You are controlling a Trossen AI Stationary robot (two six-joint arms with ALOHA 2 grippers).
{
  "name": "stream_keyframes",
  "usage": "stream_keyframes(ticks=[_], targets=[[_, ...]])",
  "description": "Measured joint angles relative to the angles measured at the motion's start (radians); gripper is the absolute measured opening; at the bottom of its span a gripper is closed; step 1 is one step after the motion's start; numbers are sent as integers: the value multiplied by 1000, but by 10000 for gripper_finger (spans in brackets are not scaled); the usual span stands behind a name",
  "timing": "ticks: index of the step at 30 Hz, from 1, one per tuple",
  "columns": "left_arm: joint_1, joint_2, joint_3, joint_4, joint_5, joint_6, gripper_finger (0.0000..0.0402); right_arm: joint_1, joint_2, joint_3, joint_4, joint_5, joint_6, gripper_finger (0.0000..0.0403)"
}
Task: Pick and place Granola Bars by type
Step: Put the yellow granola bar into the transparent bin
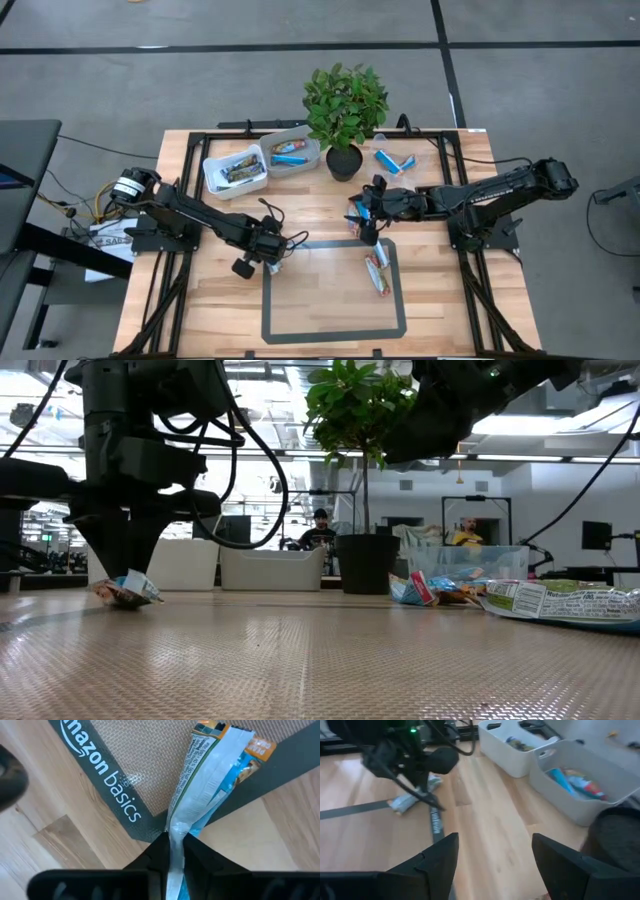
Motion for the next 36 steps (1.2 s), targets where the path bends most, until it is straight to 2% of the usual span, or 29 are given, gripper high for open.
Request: stream_keyframes(ticks=[5, 13, 19, 26, 31, 36], targets=[[0, 0, 0, 19, -11, -53, 16, 5, 0, 0, -10, -78, 45, 244], [1, -3, 0, 205, -119, -139, 14, 41, 0, -1, -169, -13, 133, 244], [23, -3, 0, 430, -298, -224, 14, 86, 0, -1, -221, 14, 165, 244], [63, -3, 0, 801, -454, -261, 13, 113, 0, -1, -231, 72, 168, 244], [93, -3, 0, 1027, -469, -245, 13, 117, 0, -1, -217, 111, 160, 244], [124, -3, 0, 1120, -444, -241, 13, 116, 0, -1, -90, 111, 99, 244]])
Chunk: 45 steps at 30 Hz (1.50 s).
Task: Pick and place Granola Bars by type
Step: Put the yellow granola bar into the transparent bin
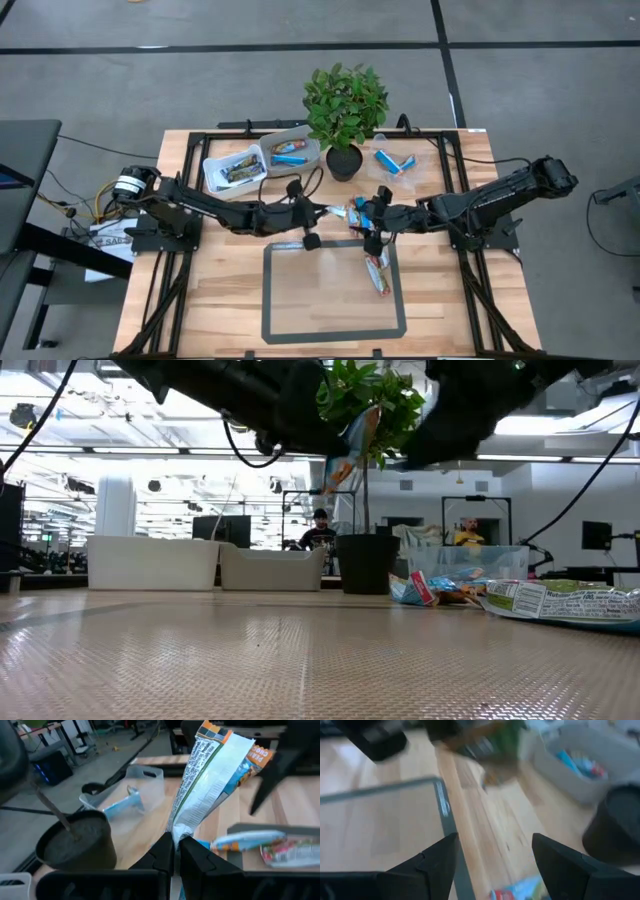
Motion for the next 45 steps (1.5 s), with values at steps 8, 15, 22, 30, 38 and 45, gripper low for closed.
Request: stream_keyframes(ticks=[8, 15, 22, 30, 38, 45], targets=[[18, 0, 0, 71, 28, -2, 13, -28, 0, 0, 154, 2, -74, 244], [19, 0, 0, 114, 74, -1, 13, -62, 0, 0, 245, -1, -119, 244], [20, 0, 0, 119, 77, -2, 13, -60, 0, 0, 301, -3, -156, 244], [27, 0, 0, 172, 108, 8, 13, -59, 0, 0, 336, -17, -196, 196], [43, 0, 0, 174, 161, -12, 13, -59, 0, 0, 344, -31, -202, 92], [48, 0, 0, 173, 201, -6, 15, -58, 0, 0, 341, -32, -206, 52]])
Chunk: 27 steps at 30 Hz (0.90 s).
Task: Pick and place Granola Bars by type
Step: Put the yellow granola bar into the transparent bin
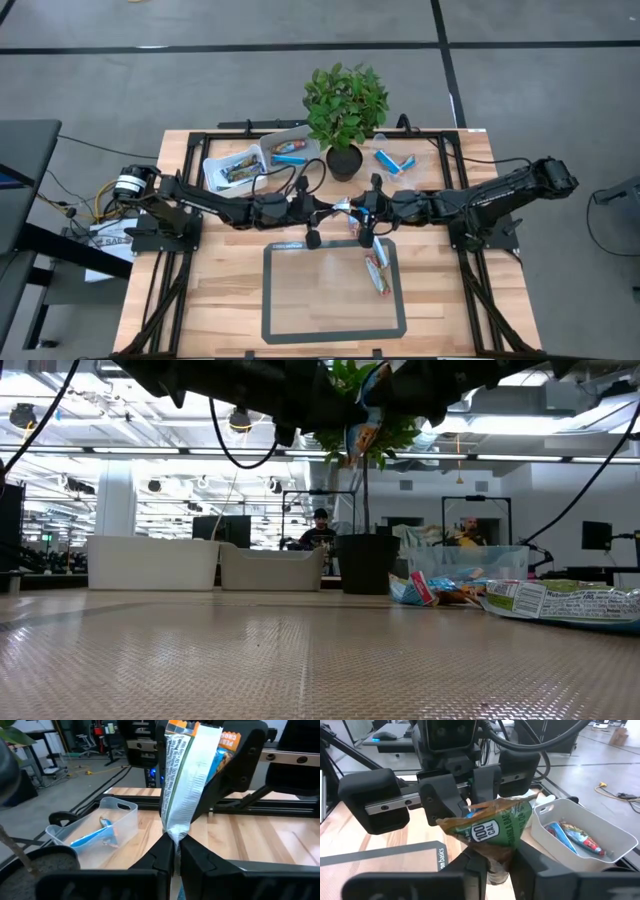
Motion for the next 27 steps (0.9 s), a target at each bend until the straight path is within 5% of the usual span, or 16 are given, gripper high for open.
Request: stream_keyframes(ticks=[4, 11, 18, 27], targets=[[12, 0, 0, -7, 33, -15, 46, 0, 0, 0, -2, -1, 0, 45], [37, 0, 0, -35, 35, -75, 158, 0, 0, 0, -50, -1, 13, 38], [39, 0, 0, -38, 35, -74, 255, -18, 0, 1, -243, 0, 136, 37], [27, 0, 0, -60, 34, -80, 285, -101, 0, 1, -562, 141, 249, 36]])
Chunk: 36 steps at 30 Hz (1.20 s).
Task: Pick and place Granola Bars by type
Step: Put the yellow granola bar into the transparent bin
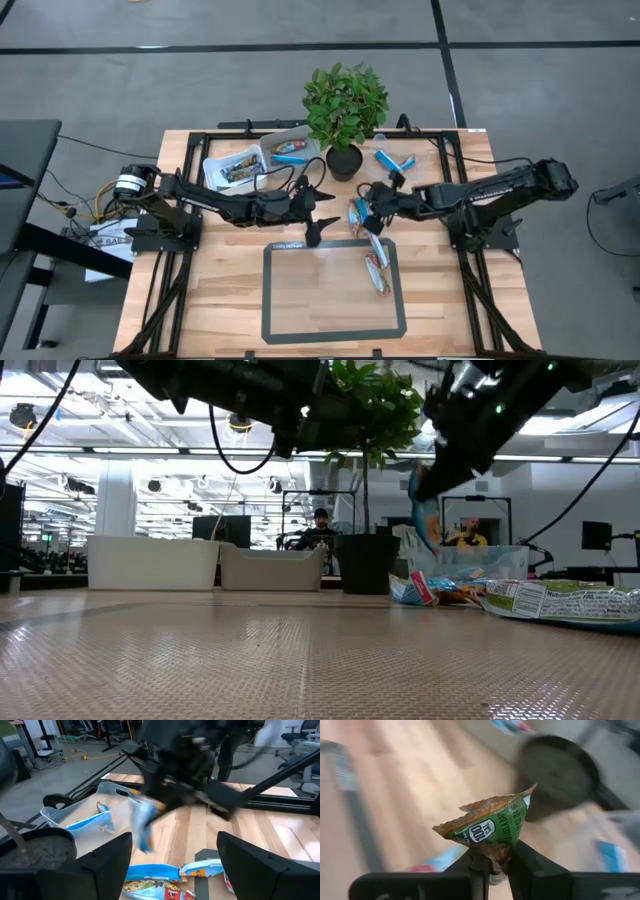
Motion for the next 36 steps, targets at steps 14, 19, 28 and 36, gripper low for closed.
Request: stream_keyframes(ticks=[14, 19, 28, 36], targets=[[-19, 0, 0, -33, 0, -16, 281, -204, 0, 0, -98, 223, 20, 38], [-19, 0, 0, -35, 0, -16, 281, -270, 0, 0, -98, 263, 17, 38], [-19, 0, 0, -48, -1, -18, 281, -352, 0, 0, -74, 260, 15, 38], [-19, 0, 0, -47, -1, -25, 281, -367, -39, 1, 21, 257, -22, 38]])
